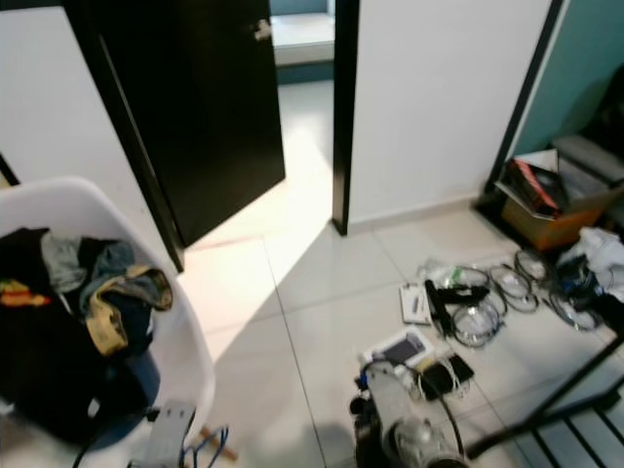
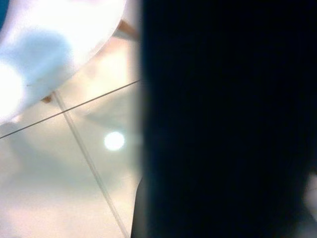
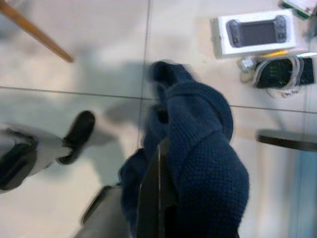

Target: Hang hanger

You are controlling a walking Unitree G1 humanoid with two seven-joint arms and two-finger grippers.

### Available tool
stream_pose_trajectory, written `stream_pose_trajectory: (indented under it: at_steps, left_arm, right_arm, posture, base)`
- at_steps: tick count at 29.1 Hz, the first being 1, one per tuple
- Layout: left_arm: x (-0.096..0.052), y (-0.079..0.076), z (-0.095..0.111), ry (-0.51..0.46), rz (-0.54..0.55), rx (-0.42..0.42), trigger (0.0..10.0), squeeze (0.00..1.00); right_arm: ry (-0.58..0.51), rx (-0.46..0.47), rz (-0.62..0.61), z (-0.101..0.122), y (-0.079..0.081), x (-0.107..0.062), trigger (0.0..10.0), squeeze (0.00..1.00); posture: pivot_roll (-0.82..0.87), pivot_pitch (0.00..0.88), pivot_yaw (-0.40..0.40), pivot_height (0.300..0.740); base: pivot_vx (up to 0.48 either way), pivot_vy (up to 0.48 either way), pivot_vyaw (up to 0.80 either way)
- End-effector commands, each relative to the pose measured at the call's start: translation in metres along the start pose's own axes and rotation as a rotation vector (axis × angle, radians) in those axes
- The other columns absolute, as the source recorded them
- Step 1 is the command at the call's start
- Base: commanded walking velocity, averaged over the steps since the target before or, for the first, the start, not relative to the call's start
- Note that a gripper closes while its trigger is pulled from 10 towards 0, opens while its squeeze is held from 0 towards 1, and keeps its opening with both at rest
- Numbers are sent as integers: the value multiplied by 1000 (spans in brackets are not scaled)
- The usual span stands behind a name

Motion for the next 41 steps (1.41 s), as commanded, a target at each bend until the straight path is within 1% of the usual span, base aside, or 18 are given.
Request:
stream_pose_trajectory:
  at_steps: [1, 6, 10, 21, 29, 31, 35, 37, 40, 41]
  left_arm:
    - [-1, 3, -6, 21, 5, 10, 10000, 0]
    - [-1, 3, -6, 13, 4, 1, 10000, 0]
    - [-1, 4, -7, 12, 5, -9, 10000, 0]
    - [-1, 4, -6, 3, -3, -4, 10000, 0]
    - [-1, 4, -5, -15, -1, -20, 10000, 0]
    - [-1, 4, -4, -26, 3, -32, 10000, 0]
    - [-1, 4, -4, -29, 3, -35, 10000, 0]
    - [-1, 4, -4, -34, 5, -43, 10000, 0]
    - [-1, 3, -4, -35, 6, -45, 10000, 0]
    - [-1, 3, -4, -40, 6, -51, 10000, 0]
  right_arm:
    - [-6, -6, 19, 1, 5, 1, 10000, 0]
    - [-4, -7, 22, 0, 5, 1, 10000, 0]
    - [-4, -9, 31, -1, 6, 1, 10000, 0]
    - [-4, -35, 48, -1, 8, 1, 10000, 0]
    - [-22, -72, 58, 2, 9, 1, 10000, 0]
    - [-43, -76, 57, 5, 7, 0, 10000, 0]
    - [-48, -76, 56, 6, 7, 0, 10000, 0]
    - [-98, -66, 52, 16, 0, -2, 10000, 0]
    - [-113, -64, 51, 19, -2, -2, 10000, 0]
    - [-144, -73, 45, 26, -8, -4, 10000, 0]
  posture:
    - [-3, 0, -38, 740]
    - [-4, 0, -36, 740]
    - [-6, 0, -31, 740]
    - [-4, 0, -27, 740]
    - [-2, 0, -27, 740]
    - [4, 0, -29, 740]
    - [4, 0, -29, 740]
    - [2, 0, -31, 740]
    - [2, 0, -31, 740]
    - [-1, 0, -32, 740]
  base:
    - [-360, 0, 769]
    - [-331, 0, 769]
    - [0, 0, 769]
    - [0, 0, 770]
    - [0, 0, 771]
    - [0, 0, 775]
    - [0, 0, 775]
    - [0, 0, 769]
    - [0, 0, 769]
    - [0, 0, 769]
Point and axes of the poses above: a point about 5 cm out from each wrist's last joint towards the gripper, its own x axis pointing out of the wrist towards the gripper, its own z axis along the axis of the wrist's last joint, y = z × x, the point moved 2 cm from there along x, pointing out of the wrist towards the gripper, and after that the axes turned 8 degrees about x, right-handed, at the moved point
